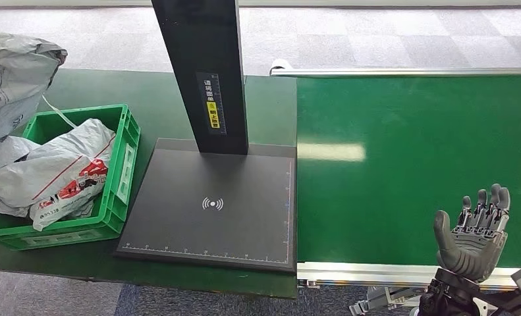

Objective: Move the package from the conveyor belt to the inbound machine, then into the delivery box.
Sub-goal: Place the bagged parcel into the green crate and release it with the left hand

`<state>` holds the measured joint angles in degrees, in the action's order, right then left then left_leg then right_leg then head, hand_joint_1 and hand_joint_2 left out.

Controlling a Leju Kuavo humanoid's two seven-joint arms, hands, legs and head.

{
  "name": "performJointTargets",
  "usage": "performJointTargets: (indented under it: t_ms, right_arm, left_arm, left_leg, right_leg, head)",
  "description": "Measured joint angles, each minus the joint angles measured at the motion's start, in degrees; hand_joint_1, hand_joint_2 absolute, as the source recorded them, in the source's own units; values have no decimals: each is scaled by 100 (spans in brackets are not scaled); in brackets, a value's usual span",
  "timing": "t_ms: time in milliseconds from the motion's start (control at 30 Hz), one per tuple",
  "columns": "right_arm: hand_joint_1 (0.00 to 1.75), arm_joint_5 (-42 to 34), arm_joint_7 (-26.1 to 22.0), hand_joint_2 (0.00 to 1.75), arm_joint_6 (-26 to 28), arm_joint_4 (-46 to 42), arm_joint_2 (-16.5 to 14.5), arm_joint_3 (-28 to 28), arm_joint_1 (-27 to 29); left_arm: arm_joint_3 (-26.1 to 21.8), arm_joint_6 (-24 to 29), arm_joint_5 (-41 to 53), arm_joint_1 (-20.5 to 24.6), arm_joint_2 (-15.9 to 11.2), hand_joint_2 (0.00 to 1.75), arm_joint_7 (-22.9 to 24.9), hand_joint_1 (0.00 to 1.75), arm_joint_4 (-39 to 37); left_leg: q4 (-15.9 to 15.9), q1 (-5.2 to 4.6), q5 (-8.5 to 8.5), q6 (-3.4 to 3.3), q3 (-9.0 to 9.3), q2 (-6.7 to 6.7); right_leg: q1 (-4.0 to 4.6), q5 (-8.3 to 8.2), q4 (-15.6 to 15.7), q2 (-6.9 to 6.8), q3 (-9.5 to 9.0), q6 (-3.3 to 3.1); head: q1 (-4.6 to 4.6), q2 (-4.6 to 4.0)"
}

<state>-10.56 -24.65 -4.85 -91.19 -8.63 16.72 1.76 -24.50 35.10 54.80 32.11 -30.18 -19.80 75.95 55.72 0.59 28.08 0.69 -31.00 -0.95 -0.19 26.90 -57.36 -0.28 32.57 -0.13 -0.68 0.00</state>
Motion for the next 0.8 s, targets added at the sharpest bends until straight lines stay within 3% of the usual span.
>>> performJointTargets:
  t_ms: [100, 200, 233, 300, 367, 433, 533, 600, 700, 800]
  right_arm:
    - [0, 0, 0, 175, 0, 6, 0, 0, -3]
    - [0, 28, 41, 175, -43, 35, -3, -35, -22]
    - [0, 53, 57, 175, -67, 52, -5, -63, -49]
    - [0, 107, 63, 175, -103, 90, -13, -129, -138]
    - [0, 148, 63, 175, -129, 123, -26, -189, -224]
    - [0, 180, 70, 175, -146, 144, -33, -228, -264]
    - [0, 211, 91, 175, -148, 157, -33, -250, -301]
    - [0, 204, 93, 175, -125, 148, -34, -244, -302]
    - [0, 187, 95, 175, -81, 88, -35, -166, -213]
    - [0, 182, 96, 175, -58, 3, -37, -41, -90]
  left_arm:
    - [7, 1, 0, 1, -3, 175, 0, 171, -14]
    - [133, 1, 725, -268, 180, 175, 151, 54, -36]
    - [234, 66, 1245, -458, 324, 175, 274, 24, -41]
    - [505, 287, 2364, -875, 633, 175, 653, 45, -74]
    - [922, 410, 3243, -1301, 887, 175, 1278, 31, -152]
    - [1459, 399, 3520, -1546, 1008, 175, 2114, 2, -313]
    - [2410, 128, 3521, -1492, 1137, 175, 3032, 0, -898]
    - [2807, -59, 3456, -1360, 1308, 175, 2933, 0, -1409]
    - [2887, -414, 2530, -1031, 1588, 175, 2226, 0, -2031]
    - [2511, -1639, 514, -682, 1836, 175, 1327, 0, -2421]
  left_leg:
    - [0, 0, 0, 0, 0, 0]
    - [0, -6, 1, -1, 3, 0]
    - [0, -9, 1, -1, 5, 0]
    - [0, -16, 1, -2, 6, -2]
    - [1, -16, 1, -2, 6, -9]
    - [3, -16, 1, -2, 4, -8]
    - [4, -19, 1, -3, 4, 26]
    - [4, -18, 0, -4, 4, 36]
    - [3, -19, -3, -8, 16, 65]
    - [2, -21, -14, -23, 26, 149]
  right_leg:
    - [0, 0, 0, 0, 0, 0]
    - [-8, 0, 0, 0, -1, 0]
    - [-12, 0, 1, 0, -2, 0]
    - [-18, 0, 1, 1, -3, 1]
    - [-18, -1, 1, 6, 0, 2]
    - [-19, -2, 2, 8, 4, 4]
    - [-22, -2, 4, -22, -4, 5]
    - [-20, -2, 4, -31, -10, 5]
    - [-22, 6, 4, -62, -32, 11]
    - [-28, 29, 7, -146, -59, 28]
  head:
    - [1, 0]
    - [-1, 0]
    - [-1, 0]
    - [-1, 0]
    - [2, 0]
    - [2, 0]
    - [-1, 0]
    - [-1, 0]
    - [-3, 0]
    - [-4, 0]
